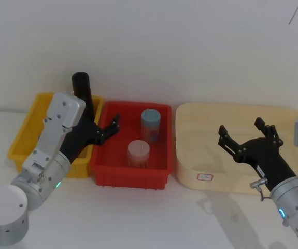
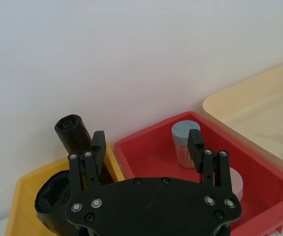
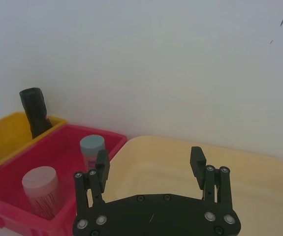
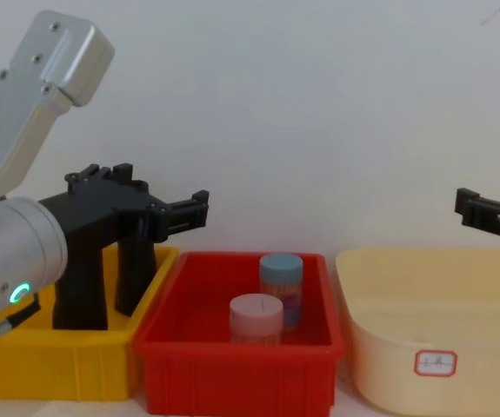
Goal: Pick up the garbage bag with the one hand and transfer it to the other hand.
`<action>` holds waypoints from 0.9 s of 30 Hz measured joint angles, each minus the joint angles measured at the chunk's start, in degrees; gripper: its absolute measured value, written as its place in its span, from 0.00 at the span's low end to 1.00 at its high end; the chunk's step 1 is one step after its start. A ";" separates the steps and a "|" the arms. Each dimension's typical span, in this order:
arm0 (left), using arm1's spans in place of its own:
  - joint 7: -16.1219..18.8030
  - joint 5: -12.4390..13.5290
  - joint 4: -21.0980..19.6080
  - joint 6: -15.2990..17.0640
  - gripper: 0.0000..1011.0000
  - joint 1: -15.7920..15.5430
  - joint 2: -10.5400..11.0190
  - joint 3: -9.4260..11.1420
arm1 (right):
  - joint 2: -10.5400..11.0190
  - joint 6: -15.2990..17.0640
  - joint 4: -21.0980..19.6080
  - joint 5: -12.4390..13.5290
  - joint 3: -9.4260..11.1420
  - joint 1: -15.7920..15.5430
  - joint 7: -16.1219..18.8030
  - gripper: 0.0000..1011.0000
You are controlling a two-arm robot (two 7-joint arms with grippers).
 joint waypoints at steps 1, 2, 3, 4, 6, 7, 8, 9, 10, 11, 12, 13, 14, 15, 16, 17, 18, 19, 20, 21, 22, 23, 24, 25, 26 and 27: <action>0.00 0.00 0.00 0.00 0.99 0.00 0.01 -0.01 | 0.00 0.00 0.00 0.00 0.00 0.00 0.00 0.99; 0.00 0.00 0.00 0.00 0.99 0.00 0.00 0.00 | 0.00 0.00 0.00 0.00 0.00 0.00 0.00 0.99; 0.00 0.00 0.00 0.00 0.99 -0.01 0.00 0.00 | 0.00 0.00 0.00 0.00 0.00 0.00 0.00 0.99; 0.00 0.00 0.00 0.00 0.99 0.00 0.00 0.00 | 0.00 0.00 0.00 0.00 0.00 0.00 0.00 0.99; 0.00 0.00 0.00 0.00 0.99 0.00 0.00 0.00 | 0.00 0.00 0.00 0.00 0.00 0.00 0.00 0.99; 0.00 0.00 0.00 0.00 0.99 0.00 0.00 0.00 | 0.00 0.00 0.00 0.00 0.00 0.00 0.00 0.99; 0.00 0.00 0.00 0.00 0.99 0.00 0.00 0.00 | 0.00 0.00 0.00 0.00 0.00 0.00 0.00 0.99; 0.00 0.00 0.00 0.00 0.99 0.00 0.00 -0.01 | 0.00 0.00 0.00 0.00 0.00 0.00 0.00 0.99; 0.00 0.00 0.00 0.00 0.99 0.00 0.00 -0.01 | 0.00 0.00 0.00 0.00 0.00 0.00 0.00 0.99; 0.00 0.00 0.00 0.00 0.99 0.00 0.00 0.00 | 0.00 0.00 0.00 0.00 0.00 0.00 0.00 0.99; 0.00 0.00 0.00 0.00 0.99 0.00 0.00 0.00 | 0.00 0.00 0.00 0.00 0.00 0.00 0.00 0.99; 0.00 0.00 0.00 0.00 0.99 0.00 0.00 0.00 | 0.00 0.00 0.00 0.00 0.00 0.00 0.00 0.99; 0.00 0.00 0.00 0.00 0.99 0.00 0.00 0.00 | 0.00 0.00 0.00 0.00 0.00 0.00 0.00 0.99; 0.00 0.00 0.00 0.00 0.99 0.00 0.00 -0.01 | 0.00 0.00 0.00 0.00 0.00 0.00 0.00 0.99; 0.00 0.00 0.00 0.00 0.99 0.00 0.01 0.00 | 0.00 0.00 0.00 0.00 0.00 0.00 0.00 0.99; 0.00 0.00 0.00 0.00 0.99 0.00 0.00 0.00 | 0.00 0.00 0.00 0.00 0.00 0.00 0.00 0.99; 0.00 0.00 0.00 0.00 0.99 0.00 0.00 0.00 | 0.00 0.00 0.00 0.00 0.00 0.00 0.00 0.99; 0.00 0.00 0.00 0.00 0.99 0.00 0.00 0.00 | 0.00 0.00 0.00 0.00 0.00 0.00 0.00 0.99; 0.00 0.00 0.00 0.00 0.99 0.00 0.00 -0.01 | 0.00 0.00 0.00 0.00 0.00 0.00 0.00 0.99; 0.00 0.00 0.00 0.00 0.99 0.00 0.01 0.00 | 0.00 0.00 0.00 0.00 0.00 0.00 0.00 0.99; 0.00 0.00 0.00 0.00 0.99 0.00 0.00 0.00 | 0.00 0.00 0.00 0.00 0.00 0.00 0.00 0.99; 0.00 0.00 0.00 0.00 0.99 0.00 0.00 0.00 | 0.00 0.00 0.00 0.00 0.00 0.00 0.00 0.99; 0.00 0.00 0.00 0.00 0.99 0.00 0.00 0.00 | 0.00 0.00 0.00 0.00 0.00 0.00 0.00 0.99; 0.00 0.00 0.00 0.00 0.99 0.00 0.01 0.00 | 0.00 0.00 0.00 0.00 0.00 0.00 0.00 0.99; 0.00 0.00 0.00 0.00 0.99 0.00 0.00 0.00 | 0.00 0.00 0.00 0.00 0.00 0.00 0.00 0.99; 0.00 0.00 0.00 0.00 0.99 0.00 0.00 0.00 | 0.00 0.00 0.00 0.00 0.00 0.00 0.00 0.99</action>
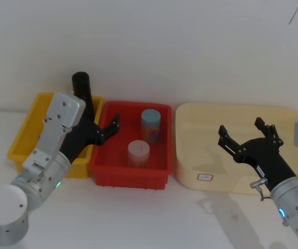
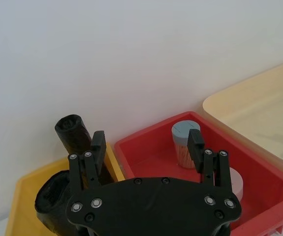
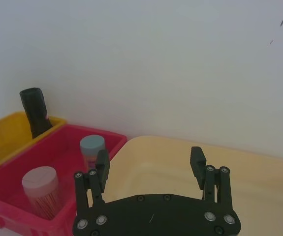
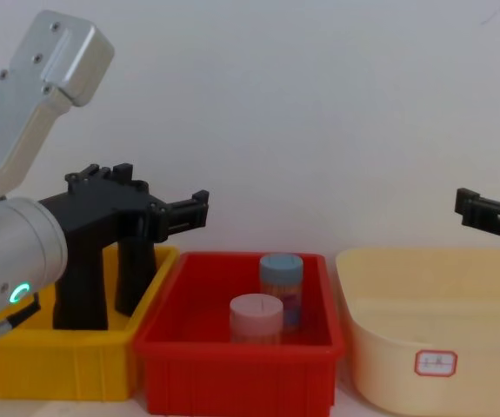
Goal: Pick up the garbage bag with the one hand and transfer it to the other hand.
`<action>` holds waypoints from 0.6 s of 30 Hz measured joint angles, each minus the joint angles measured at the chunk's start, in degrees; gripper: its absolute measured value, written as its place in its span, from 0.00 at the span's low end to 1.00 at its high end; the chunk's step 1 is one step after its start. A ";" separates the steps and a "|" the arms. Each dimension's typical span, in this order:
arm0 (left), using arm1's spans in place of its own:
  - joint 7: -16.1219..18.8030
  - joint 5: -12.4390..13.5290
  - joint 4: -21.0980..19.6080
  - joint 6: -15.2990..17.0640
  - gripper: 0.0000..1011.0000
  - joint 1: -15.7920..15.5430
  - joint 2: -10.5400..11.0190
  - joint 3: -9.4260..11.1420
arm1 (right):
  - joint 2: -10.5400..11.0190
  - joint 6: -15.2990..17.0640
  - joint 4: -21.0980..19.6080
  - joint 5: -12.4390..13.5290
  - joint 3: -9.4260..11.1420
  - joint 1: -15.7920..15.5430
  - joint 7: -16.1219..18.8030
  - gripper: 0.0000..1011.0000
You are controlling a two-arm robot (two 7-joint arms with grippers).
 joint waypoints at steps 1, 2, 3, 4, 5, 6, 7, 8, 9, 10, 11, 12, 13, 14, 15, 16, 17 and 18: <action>0.00 0.00 0.00 0.00 0.99 0.00 0.00 0.00 | 0.00 0.00 0.00 0.00 0.00 0.00 0.00 0.99; 0.00 0.00 0.00 0.00 0.99 0.00 0.00 0.00 | 0.00 0.00 0.00 0.00 0.00 0.00 0.00 0.99; 0.00 0.00 0.00 0.00 0.99 0.00 0.00 0.00 | 0.00 0.00 0.00 0.00 0.00 0.00 0.00 0.99; 0.00 0.00 0.00 0.00 0.99 0.00 0.00 0.00 | 0.00 0.00 0.00 0.00 0.00 0.00 0.00 0.99; 0.00 0.00 0.00 0.00 0.99 0.00 0.00 0.00 | 0.00 0.00 0.00 0.00 0.00 0.00 0.00 0.99; 0.00 0.00 0.00 0.00 0.99 0.00 0.00 0.00 | 0.00 0.00 0.00 0.00 0.00 0.00 0.00 0.99; 0.00 0.00 0.00 0.00 0.99 0.00 0.00 0.00 | 0.00 0.00 0.00 0.00 0.00 0.00 0.00 0.99; 0.00 0.00 0.00 0.00 0.99 0.00 0.00 0.00 | 0.00 0.00 0.00 0.00 0.00 0.00 0.00 0.99; 0.00 0.00 0.00 0.00 0.99 0.00 0.00 0.00 | 0.00 0.00 0.00 0.00 0.00 0.00 0.00 0.99; 0.00 0.00 0.00 0.00 0.99 0.00 0.00 0.00 | 0.00 0.00 0.00 0.00 0.00 0.00 0.00 0.99; 0.00 0.00 0.00 0.00 0.99 0.00 0.00 0.00 | 0.00 0.00 0.00 0.00 0.00 0.00 0.00 0.99; 0.00 0.00 0.00 0.00 0.99 0.00 0.00 0.00 | 0.00 0.00 0.00 0.00 0.00 0.00 0.00 0.99; 0.00 0.00 0.00 0.00 0.99 0.00 0.00 0.00 | 0.00 0.00 0.00 0.00 0.00 0.00 0.00 0.99; 0.00 0.00 0.00 0.00 0.99 0.00 0.00 0.00 | 0.00 0.00 0.00 0.00 0.00 0.00 0.00 0.99; 0.00 0.00 0.00 0.00 0.99 0.00 0.00 0.00 | 0.00 0.00 0.00 0.00 0.00 0.00 0.00 0.99; 0.00 0.00 0.00 0.00 0.99 0.00 0.00 0.00 | 0.00 0.00 0.00 0.00 0.00 0.00 0.00 0.99; 0.00 0.00 0.00 0.00 0.99 0.00 0.00 0.00 | 0.00 0.00 0.00 0.00 0.00 0.00 0.00 0.99; 0.00 0.00 0.00 0.00 0.99 0.00 0.00 0.00 | 0.00 0.00 0.00 0.00 0.00 0.00 0.00 0.99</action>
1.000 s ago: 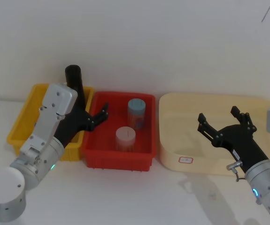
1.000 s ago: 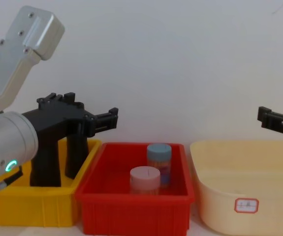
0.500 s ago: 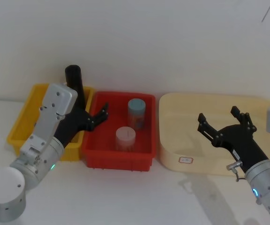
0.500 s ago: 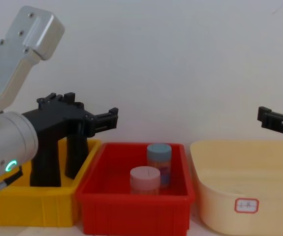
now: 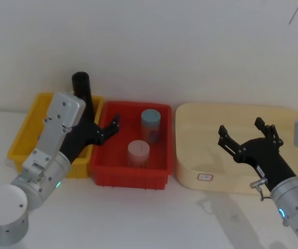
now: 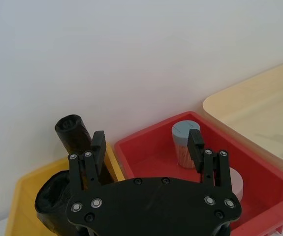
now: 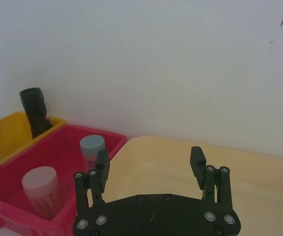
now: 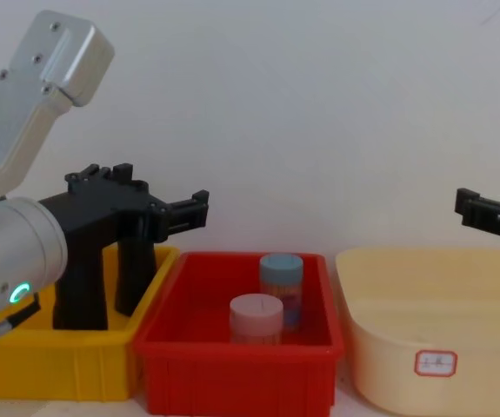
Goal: Pick up the garbage bag with the one hand and transfer it to the other hand.
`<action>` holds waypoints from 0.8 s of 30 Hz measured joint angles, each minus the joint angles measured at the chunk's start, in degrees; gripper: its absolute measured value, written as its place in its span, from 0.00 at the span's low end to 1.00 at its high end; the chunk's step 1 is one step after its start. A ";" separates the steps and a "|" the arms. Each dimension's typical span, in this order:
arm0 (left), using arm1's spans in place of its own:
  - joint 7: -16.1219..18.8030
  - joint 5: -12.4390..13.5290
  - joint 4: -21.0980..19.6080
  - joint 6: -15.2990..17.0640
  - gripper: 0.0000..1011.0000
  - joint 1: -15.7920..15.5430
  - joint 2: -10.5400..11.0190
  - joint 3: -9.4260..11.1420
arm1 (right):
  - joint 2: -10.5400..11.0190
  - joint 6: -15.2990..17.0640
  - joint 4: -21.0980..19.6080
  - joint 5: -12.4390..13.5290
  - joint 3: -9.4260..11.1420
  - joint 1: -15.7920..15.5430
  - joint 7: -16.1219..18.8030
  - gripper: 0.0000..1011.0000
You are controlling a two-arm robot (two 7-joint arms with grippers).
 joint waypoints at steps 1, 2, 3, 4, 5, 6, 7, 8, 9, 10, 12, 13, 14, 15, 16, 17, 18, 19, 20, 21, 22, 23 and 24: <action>0.00 0.00 0.00 0.00 0.99 0.00 0.00 0.00 | 0.00 0.00 0.00 0.00 0.00 0.00 0.00 0.99; 0.00 0.00 0.00 0.00 0.99 0.00 0.00 0.00 | 0.00 0.00 0.00 0.00 0.00 0.00 0.00 0.99; 0.00 0.00 0.00 0.00 0.99 0.00 0.00 0.00 | 0.00 0.00 0.00 0.00 0.00 0.00 0.00 0.99; 0.00 0.00 0.00 0.00 0.99 0.00 0.00 0.00 | 0.00 0.00 0.00 0.00 0.00 0.00 0.00 0.99; 0.00 0.01 0.00 0.00 0.99 0.00 0.00 0.00 | 0.00 0.00 0.00 0.00 0.00 0.00 0.00 0.99; -0.02 0.00 0.00 0.00 0.99 -0.01 -0.01 0.00 | 0.00 0.02 0.00 0.00 0.00 0.00 0.00 0.99; -0.04 0.01 0.00 0.01 0.99 -0.03 -0.02 -0.01 | -0.01 0.06 0.00 0.00 0.00 0.01 0.00 0.99; -0.06 0.00 0.01 0.03 0.99 -0.06 -0.03 -0.01 | -0.02 0.13 0.00 0.00 0.00 0.02 0.00 0.99; -0.25 -0.03 0.00 0.10 0.99 -0.14 -0.03 -0.03 | -0.04 0.43 -0.02 0.01 0.00 0.10 0.01 0.99; -0.47 -0.09 0.00 0.21 0.99 -0.24 -0.03 -0.05 | -0.06 0.66 -0.07 0.02 0.00 0.19 0.03 0.99; -1.20 -0.54 -0.14 0.73 0.99 -0.53 0.05 -0.17 | -0.11 1.85 -0.43 0.21 -0.01 0.50 0.15 0.99; -1.50 -0.76 -0.27 0.96 0.99 -0.64 0.11 -0.24 | -0.11 1.85 -0.43 0.21 -0.01 0.50 0.15 0.99; -1.94 -1.12 -0.45 1.36 0.99 -0.75 0.17 -0.31 | -0.16 2.87 -0.76 0.49 -0.02 0.74 0.26 0.99; -2.70 -1.80 -0.98 2.17 0.99 -0.99 0.40 -0.56 | -0.21 4.29 -1.23 0.89 -0.02 1.03 0.38 0.99; -3.05 -2.15 -1.29 2.60 0.99 -1.09 0.52 -0.70 | -0.21 4.29 -1.23 0.89 -0.02 1.03 0.38 0.99; -3.99 -3.14 -1.99 3.92 0.99 -1.29 0.79 -1.02 | -0.27 5.79 -1.85 1.34 0.02 1.41 0.51 0.99; -3.99 -3.14 -1.99 3.92 0.99 -1.29 0.79 -1.02 | -0.32 6.62 -2.14 1.60 0.05 1.59 0.58 0.99; -4.90 -4.18 -2.97 5.24 0.99 -1.51 1.20 -1.54 | -0.42 8.28 -2.84 2.18 0.12 1.97 0.73 0.99; -5.36 -4.73 -3.45 5.96 0.99 -1.60 1.41 -1.79 | -0.47 9.19 -3.21 2.50 0.17 2.17 0.79 0.99; -5.87 -5.48 -3.93 6.69 0.99 -1.68 1.66 -2.06 | -0.55 10.55 -3.63 2.95 0.24 2.41 0.86 0.99; -7.09 -6.65 -5.00 8.41 0.99 -1.82 2.28 -2.72 | -0.65 11.56 -3.97 3.32 0.28 2.73 0.90 0.99; -7.61 -7.28 -5.53 9.13 0.99 -1.88 2.73 -3.08 | -0.84 13.95 -4.83 4.16 0.34 3.27 0.98 0.99; -8.18 -7.88 -6.20 9.87 0.99 -1.92 3.10 -3.59 | -0.94 14.60 -5.22 4.39 0.37 3.55 1.00 0.99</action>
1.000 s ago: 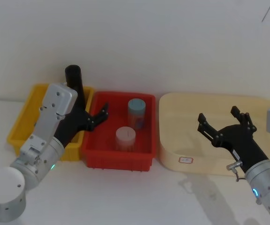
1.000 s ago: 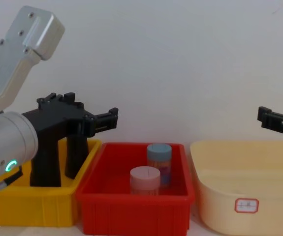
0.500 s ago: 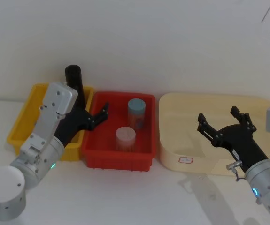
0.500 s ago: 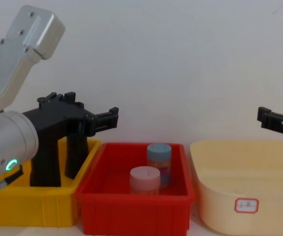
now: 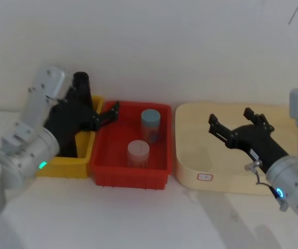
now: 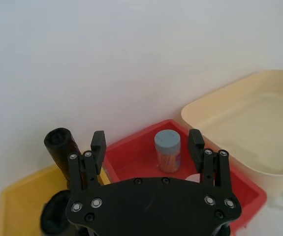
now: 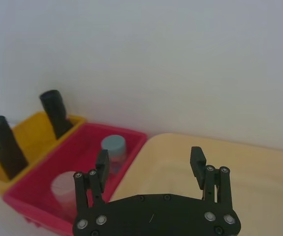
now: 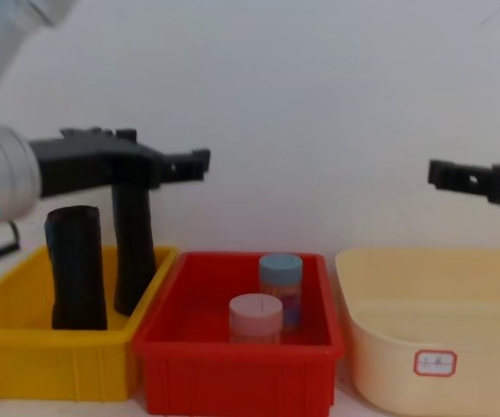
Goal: Pick up the garbage bag with the one hand and transfer it to the other hand.
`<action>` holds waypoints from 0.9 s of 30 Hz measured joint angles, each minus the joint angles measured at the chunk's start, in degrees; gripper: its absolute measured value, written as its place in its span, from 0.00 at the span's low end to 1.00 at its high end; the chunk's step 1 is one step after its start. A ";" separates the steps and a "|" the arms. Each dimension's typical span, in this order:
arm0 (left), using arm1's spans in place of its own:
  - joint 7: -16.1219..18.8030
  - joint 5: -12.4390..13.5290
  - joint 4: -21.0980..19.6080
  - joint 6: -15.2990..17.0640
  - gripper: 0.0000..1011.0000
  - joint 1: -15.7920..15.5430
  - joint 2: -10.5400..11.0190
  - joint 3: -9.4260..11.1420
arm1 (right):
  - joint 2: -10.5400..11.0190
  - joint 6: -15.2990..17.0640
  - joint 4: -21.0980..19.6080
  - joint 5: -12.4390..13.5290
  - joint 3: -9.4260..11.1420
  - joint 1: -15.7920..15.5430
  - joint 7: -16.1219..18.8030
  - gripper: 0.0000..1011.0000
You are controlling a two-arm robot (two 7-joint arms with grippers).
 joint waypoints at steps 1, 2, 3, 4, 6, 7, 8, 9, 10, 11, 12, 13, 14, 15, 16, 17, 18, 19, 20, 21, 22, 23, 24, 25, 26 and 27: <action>-1.04 -1.19 -0.85 1.28 0.99 -0.03 0.87 -0.82 | -0.29 2.34 -0.72 0.83 0.03 0.68 0.02 0.99; -1.56 -1.75 -1.52 1.89 0.99 -0.02 1.28 -1.23 | -0.42 3.28 -1.10 1.14 0.02 0.97 0.03 0.99; -2.30 -2.53 -2.00 2.70 0.99 0.02 1.76 -1.71 | -0.56 4.20 -1.37 1.48 0.01 1.28 0.03 0.99; -3.24 -3.60 -2.91 3.69 0.99 0.19 2.71 -2.70 | -0.68 5.11 -1.61 1.79 -0.02 1.60 0.03 0.99; -4.07 -4.63 -3.86 4.70 0.99 0.48 3.76 -3.81 | -1.13 7.79 -2.22 2.75 -0.26 2.56 0.05 0.99; -4.82 -5.63 -4.63 5.57 0.99 0.82 4.69 -4.84 | -1.37 9.18 -2.45 3.27 -0.48 3.18 0.09 0.99; -5.22 -6.22 -4.99 6.09 0.99 1.01 5.13 -5.35 | -1.56 9.99 -2.54 3.59 -0.65 3.60 0.15 0.99; -5.51 -6.68 -5.32 6.46 0.99 1.22 5.52 -5.88 | -1.67 10.57 -2.58 3.80 -0.75 3.88 0.19 0.99; -5.97 -7.58 -6.04 7.23 0.99 1.78 6.45 -7.13 | -1.79 11.16 -2.63 4.02 -0.94 4.18 0.26 0.99; -6.15 -7.98 -6.32 7.55 0.99 2.04 6.84 -7.66 | -1.91 11.68 -2.63 4.21 -1.09 4.47 0.32 0.99; -6.50 -8.91 -6.89 8.30 0.99 2.71 7.65 -8.93 | -2.17 12.48 -2.63 4.57 -1.46 5.10 0.47 0.99; -6.50 -8.91 -6.89 8.30 0.99 2.71 7.65 -8.93 | -2.29 12.99 -2.58 4.77 -1.68 5.40 0.60 0.99; -6.71 -9.67 -7.27 8.89 0.99 3.37 8.32 -9.98 | -2.41 13.22 -2.48 4.86 -1.92 5.69 0.66 0.99; -6.78 -10.13 -7.42 9.25 0.99 3.71 8.64 -10.50 | -2.73 13.95 -2.17 5.13 -2.48 6.35 0.89 0.99; -6.85 -10.70 -7.70 9.70 0.99 4.42 9.19 -11.57 | -2.84 14.16 -2.00 5.23 -2.73 6.65 1.01 0.99; -6.88 -11.17 -7.81 10.04 0.99 4.92 9.54 -12.22 | -2.96 14.41 -1.83 5.36 -2.99 6.94 1.19 0.99; -6.90 -11.50 -7.88 10.26 0.99 5.31 9.80 -12.70 | -3.18 14.67 -1.45 5.49 -3.47 7.48 1.45 0.99; -6.93 -12.11 -7.95 10.65 0.99 6.07 10.29 -13.68 | -3.41 14.84 -0.99 5.60 -4.11 8.07 1.75 0.99; -6.97 -12.49 -7.95 10.89 0.99 6.45 10.52 -14.11 | -3.50 14.88 -0.79 5.66 -4.40 8.33 1.96 0.99; -7.02 -12.76 -7.95 11.03 0.99 6.96 10.79 -14.63 | -3.50 14.88 -0.79 5.66 -4.40 8.33 1.96 0.99; -7.09 -13.00 -7.95 11.16 0.99 7.22 10.94 -14.89 | -3.67 14.87 -0.32 5.71 -4.94 8.85 2.26 0.99; -7.20 -13.52 -7.84 11.33 0.99 7.93 11.43 -15.66 | -3.74 14.85 -0.08 5.72 -5.21 9.08 2.45 0.99; -7.35 -13.88 -7.64 11.54 0.99 8.48 11.82 -16.21 | -3.89 14.75 0.39 5.73 -5.68 9.50 2.77 0.99; -7.40 -14.03 -7.55 11.60 0.99 8.69 11.98 -16.41 | -3.98 14.64 0.70 5.74 -6.01 9.79 2.95 0.99; -7.44 -14.16 -7.37 11.65 0.99 8.96 12.20 -16.67 | -4.12 14.37 1.15 5.75 -6.52 10.20 3.33 0.99; -7.48 -14.26 -7.28 11.67 0.99 9.05 12.29 -16.76 | -4.18 14.29 1.36 5.75 -6.75 10.40 3.42 0.99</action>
